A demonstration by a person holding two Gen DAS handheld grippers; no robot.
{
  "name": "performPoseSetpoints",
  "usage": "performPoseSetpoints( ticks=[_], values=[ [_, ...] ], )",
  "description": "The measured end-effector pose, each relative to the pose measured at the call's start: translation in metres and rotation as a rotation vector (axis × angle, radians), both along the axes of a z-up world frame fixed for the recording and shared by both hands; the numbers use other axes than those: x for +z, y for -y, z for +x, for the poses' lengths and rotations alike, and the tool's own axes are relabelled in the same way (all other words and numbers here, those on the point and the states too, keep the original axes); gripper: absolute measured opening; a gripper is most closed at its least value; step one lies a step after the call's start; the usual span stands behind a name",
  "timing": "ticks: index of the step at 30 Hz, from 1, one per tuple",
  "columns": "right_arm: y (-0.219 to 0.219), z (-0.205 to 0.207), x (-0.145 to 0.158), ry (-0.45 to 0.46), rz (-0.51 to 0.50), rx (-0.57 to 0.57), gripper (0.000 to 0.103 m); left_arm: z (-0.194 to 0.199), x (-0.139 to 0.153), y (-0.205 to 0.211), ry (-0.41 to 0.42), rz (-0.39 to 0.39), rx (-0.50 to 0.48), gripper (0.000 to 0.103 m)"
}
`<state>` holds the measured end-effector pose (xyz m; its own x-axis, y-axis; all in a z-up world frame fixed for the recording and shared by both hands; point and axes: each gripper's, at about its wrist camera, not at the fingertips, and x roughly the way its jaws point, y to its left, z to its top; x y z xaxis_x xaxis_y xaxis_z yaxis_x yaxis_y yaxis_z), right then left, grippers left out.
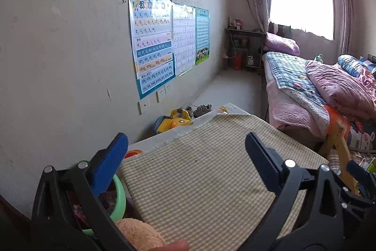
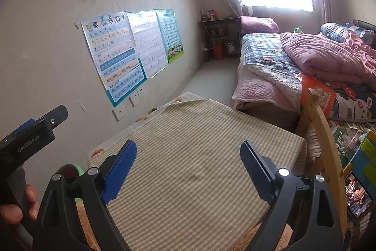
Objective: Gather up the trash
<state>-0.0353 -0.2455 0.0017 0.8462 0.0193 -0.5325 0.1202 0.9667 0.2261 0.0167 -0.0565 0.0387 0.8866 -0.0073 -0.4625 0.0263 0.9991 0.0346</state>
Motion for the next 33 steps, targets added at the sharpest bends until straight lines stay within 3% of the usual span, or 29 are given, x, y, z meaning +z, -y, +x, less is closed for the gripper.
performPoseSetpoints(
  ticks=[33],
  values=[
    [-0.005, 0.013, -0.022, -0.094, 0.0, -0.005, 0.087, 0.004, -0.016, -0.006, -0.048, 0.006, 0.0, 0.098]
  ],
)
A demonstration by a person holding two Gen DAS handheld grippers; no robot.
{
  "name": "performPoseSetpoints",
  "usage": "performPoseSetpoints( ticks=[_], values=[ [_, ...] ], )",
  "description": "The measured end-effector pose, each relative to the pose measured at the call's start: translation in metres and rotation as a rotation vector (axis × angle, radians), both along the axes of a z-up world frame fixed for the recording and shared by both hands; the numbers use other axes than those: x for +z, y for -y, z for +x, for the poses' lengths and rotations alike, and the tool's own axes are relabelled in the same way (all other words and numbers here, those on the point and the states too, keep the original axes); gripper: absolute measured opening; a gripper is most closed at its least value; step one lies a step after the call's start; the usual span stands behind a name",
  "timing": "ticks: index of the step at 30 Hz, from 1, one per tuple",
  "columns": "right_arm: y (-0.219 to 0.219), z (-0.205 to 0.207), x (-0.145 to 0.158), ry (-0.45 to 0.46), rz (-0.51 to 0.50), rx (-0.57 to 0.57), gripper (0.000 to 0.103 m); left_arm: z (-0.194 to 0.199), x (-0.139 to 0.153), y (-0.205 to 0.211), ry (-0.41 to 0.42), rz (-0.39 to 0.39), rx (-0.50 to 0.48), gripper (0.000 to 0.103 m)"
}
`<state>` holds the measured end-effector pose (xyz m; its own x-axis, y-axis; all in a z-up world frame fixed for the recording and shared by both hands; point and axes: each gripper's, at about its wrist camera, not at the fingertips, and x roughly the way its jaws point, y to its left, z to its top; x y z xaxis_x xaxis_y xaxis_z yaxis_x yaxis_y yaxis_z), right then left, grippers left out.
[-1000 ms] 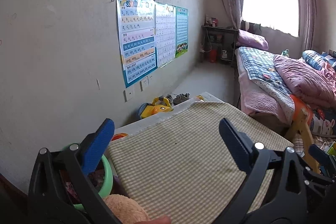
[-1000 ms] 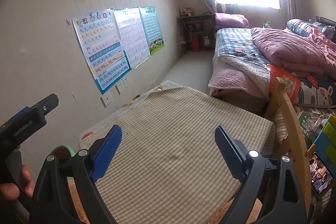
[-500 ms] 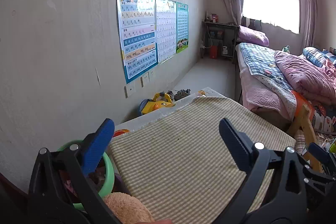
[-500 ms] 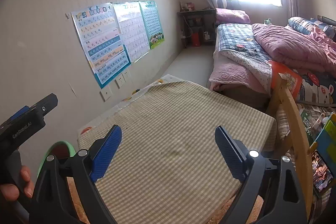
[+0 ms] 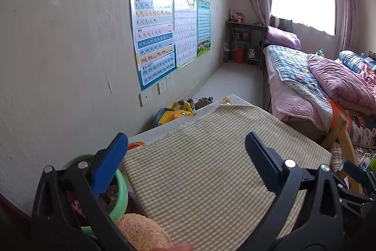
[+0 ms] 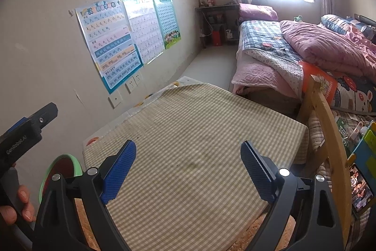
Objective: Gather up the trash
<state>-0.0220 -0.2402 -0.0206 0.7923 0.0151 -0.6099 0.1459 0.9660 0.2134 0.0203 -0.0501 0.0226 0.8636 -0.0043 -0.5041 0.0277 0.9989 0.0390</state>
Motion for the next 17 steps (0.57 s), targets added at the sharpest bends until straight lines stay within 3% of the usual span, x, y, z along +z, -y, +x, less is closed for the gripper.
performPoseSetpoints(
  ticks=[8, 17],
  values=[
    [0.015, 0.014, -0.036, -0.1, 0.025, -0.036, 0.091, 0.005, -0.012, -0.004, -0.026, 0.006, -0.001, 0.098],
    [0.073, 0.092, -0.142, -0.326, -0.062, -0.149, 0.092, 0.02, -0.038, -0.022, -0.128, 0.042, 0.042, 0.098]
  ],
)
